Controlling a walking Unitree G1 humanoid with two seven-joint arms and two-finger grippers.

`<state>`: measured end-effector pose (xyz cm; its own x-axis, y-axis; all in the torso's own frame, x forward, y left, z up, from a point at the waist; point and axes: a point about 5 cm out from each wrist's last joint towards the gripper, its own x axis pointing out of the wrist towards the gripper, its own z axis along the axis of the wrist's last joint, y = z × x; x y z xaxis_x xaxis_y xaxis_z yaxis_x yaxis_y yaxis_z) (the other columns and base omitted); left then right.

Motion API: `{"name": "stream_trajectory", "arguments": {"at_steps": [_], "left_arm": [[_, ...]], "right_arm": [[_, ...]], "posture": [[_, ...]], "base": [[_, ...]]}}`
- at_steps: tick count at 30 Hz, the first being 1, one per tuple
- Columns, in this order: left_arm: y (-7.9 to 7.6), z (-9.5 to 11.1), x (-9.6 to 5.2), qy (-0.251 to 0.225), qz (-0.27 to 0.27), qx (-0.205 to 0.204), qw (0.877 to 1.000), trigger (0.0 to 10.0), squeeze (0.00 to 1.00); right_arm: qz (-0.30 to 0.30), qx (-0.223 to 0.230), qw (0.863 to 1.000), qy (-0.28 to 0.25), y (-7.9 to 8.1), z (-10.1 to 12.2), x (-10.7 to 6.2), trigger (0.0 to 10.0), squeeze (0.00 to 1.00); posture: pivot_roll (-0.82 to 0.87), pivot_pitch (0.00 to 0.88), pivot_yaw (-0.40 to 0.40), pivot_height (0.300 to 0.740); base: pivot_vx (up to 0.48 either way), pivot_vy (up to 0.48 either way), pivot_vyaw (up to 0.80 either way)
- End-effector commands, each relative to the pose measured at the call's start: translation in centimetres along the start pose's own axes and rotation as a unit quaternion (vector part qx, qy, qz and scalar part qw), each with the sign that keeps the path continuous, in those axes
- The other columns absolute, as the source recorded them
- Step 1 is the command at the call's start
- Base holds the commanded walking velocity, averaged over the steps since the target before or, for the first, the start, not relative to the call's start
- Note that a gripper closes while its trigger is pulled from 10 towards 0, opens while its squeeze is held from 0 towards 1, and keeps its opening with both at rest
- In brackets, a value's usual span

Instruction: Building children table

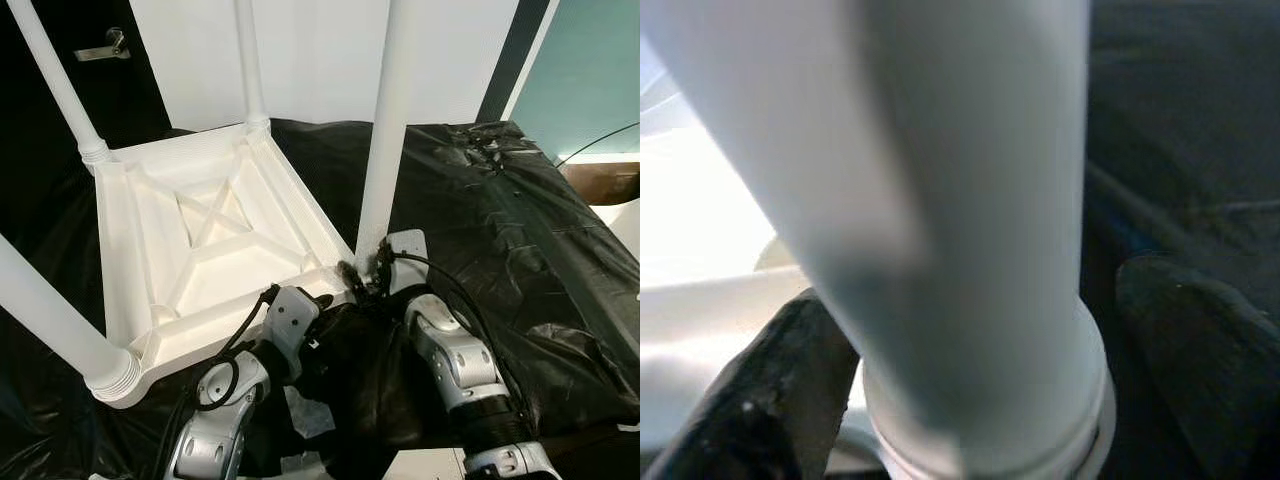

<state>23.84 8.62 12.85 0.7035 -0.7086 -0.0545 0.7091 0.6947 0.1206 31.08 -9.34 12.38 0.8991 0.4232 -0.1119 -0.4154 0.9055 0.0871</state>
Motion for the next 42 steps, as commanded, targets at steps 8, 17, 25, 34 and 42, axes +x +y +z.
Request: {"name": "stream_trajectory", "arguments": {"at_steps": [8,17,25,34,42], "left_arm": [[0.4,-0.2,0.1,0.004,0.041,-0.005,0.999,10.0,0.00],[0.6,-0.2,0.2,0.003,0.040,-0.001,0.999,10.0,0.00],[0.8,-0.1,0.3,0.002,0.040,0.003,0.999,10.0,0.00],[0.5,-0.1,0.2,0.002,0.041,0.002,0.999,10.0,0.00],[0.4,-0.1,0.1,0.003,0.045,0.000,0.999,10.0,0.00]], "right_arm": [[0.129,-0.035,0.991,-0.023,-2.3,1.5,-0.3,10.0,0.00],[0.230,-0.079,0.970,-0.003,-3.3,2.4,1.0,10.0,0.00],[0.279,-0.131,0.951,0.018,-3.1,2.8,2.3,9.9,0.00],[0.323,-0.200,0.924,0.049,-3.2,3.1,3.1,0.0,0.00],[0.333,-0.193,0.921,0.056,-3.6,2.7,2.8,0.0,0.00]], "posture": [[0.11,0.010,-0.043,0.740],[0.12,0.000,-0.043,0.740],[0.13,0.000,-0.040,0.740],[0.15,0.000,-0.045,0.740],[0.15,0.000,-0.052,0.740]], "base": [[0.000,0.000,0.00],[0.000,0.000,0.00],[0.000,0.000,0.00],[0.000,0.000,0.00],[0.000,0.000,0.00]]}}
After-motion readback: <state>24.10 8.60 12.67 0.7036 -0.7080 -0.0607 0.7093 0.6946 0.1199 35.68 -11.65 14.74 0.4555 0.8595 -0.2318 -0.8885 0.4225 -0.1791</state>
